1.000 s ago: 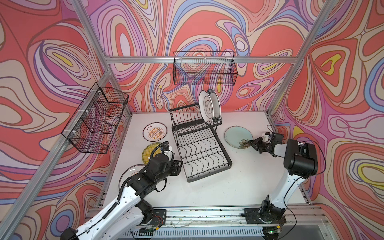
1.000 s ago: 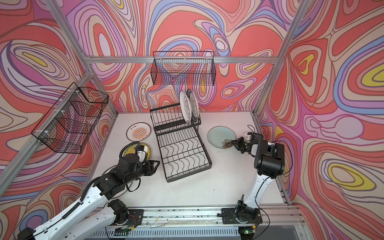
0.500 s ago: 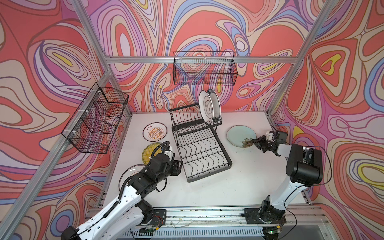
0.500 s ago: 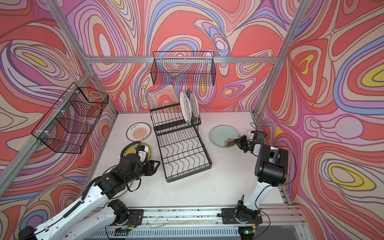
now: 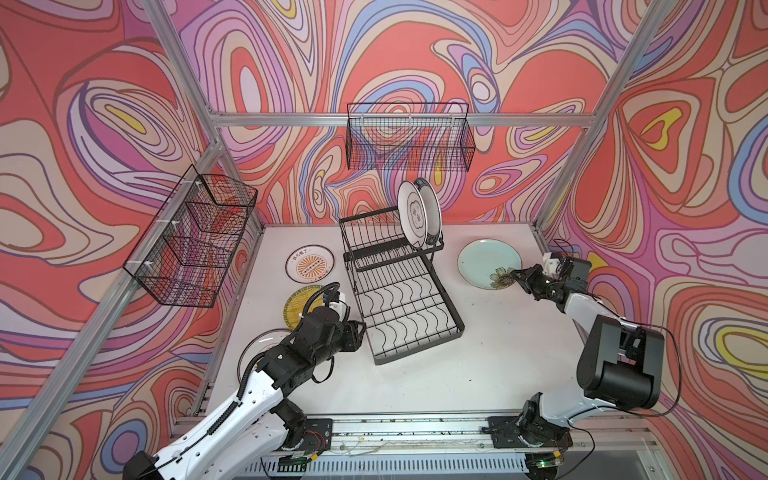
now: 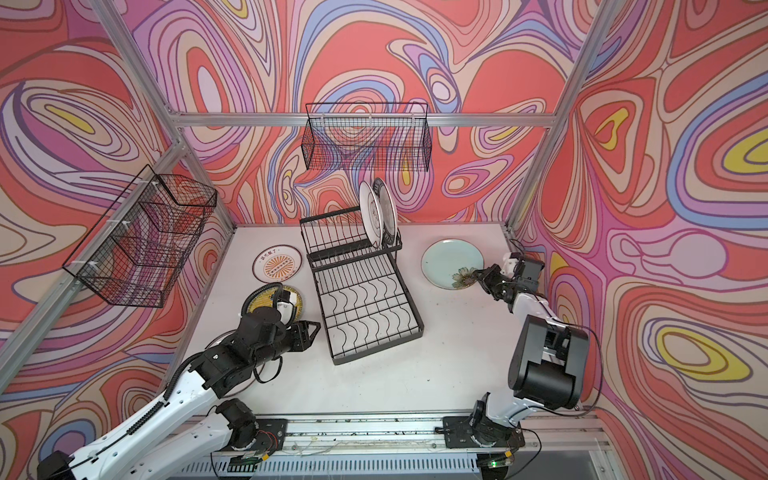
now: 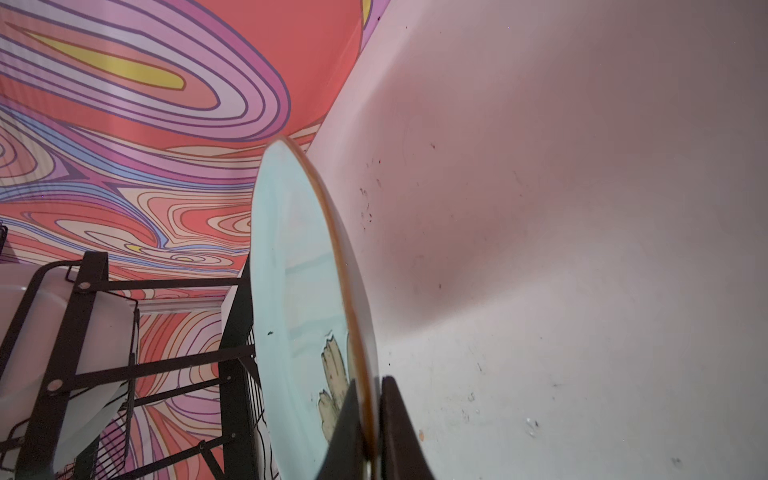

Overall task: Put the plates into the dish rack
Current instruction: 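Lift the pale-green flower plate with the right gripper toward the rack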

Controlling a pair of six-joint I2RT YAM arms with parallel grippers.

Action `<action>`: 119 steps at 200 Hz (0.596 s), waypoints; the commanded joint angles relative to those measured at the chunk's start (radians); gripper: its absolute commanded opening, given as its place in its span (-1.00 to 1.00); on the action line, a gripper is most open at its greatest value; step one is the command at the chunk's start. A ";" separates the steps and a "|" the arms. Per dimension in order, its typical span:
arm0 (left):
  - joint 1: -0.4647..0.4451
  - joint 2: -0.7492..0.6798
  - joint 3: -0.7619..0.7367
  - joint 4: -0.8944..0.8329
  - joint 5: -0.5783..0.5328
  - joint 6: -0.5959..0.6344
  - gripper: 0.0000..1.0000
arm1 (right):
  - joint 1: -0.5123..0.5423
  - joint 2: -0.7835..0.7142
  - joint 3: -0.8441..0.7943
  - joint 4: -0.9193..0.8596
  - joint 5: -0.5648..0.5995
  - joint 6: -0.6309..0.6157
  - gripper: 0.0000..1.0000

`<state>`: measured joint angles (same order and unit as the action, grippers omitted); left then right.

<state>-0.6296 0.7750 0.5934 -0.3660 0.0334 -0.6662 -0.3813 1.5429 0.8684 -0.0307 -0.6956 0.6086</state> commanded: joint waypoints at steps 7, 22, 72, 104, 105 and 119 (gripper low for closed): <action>-0.004 0.006 0.020 0.012 0.004 -0.004 -0.07 | -0.003 -0.087 -0.016 -0.005 -0.069 -0.035 -1.00; -0.004 0.010 0.017 0.020 0.011 -0.006 -0.07 | -0.005 -0.112 -0.027 -0.027 -0.069 -0.055 -1.00; -0.004 0.035 0.020 0.043 0.032 -0.014 -0.07 | -0.003 -0.182 -0.074 -0.063 -0.106 -0.084 -1.00; -0.004 0.049 0.019 0.059 0.040 -0.022 -0.06 | -0.002 -0.232 -0.108 -0.062 -0.149 -0.087 -1.00; -0.004 0.049 0.020 0.061 0.041 -0.022 -0.07 | -0.002 -0.233 -0.109 -0.063 -0.151 -0.086 -1.00; -0.004 0.057 0.021 0.069 0.050 -0.024 -0.07 | 0.001 -0.251 -0.122 -0.057 -0.171 -0.083 -1.00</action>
<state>-0.6296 0.8211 0.5934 -0.3328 0.0639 -0.6750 -0.3809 1.3544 0.7513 -0.1524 -0.7525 0.5259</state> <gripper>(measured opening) 0.466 0.071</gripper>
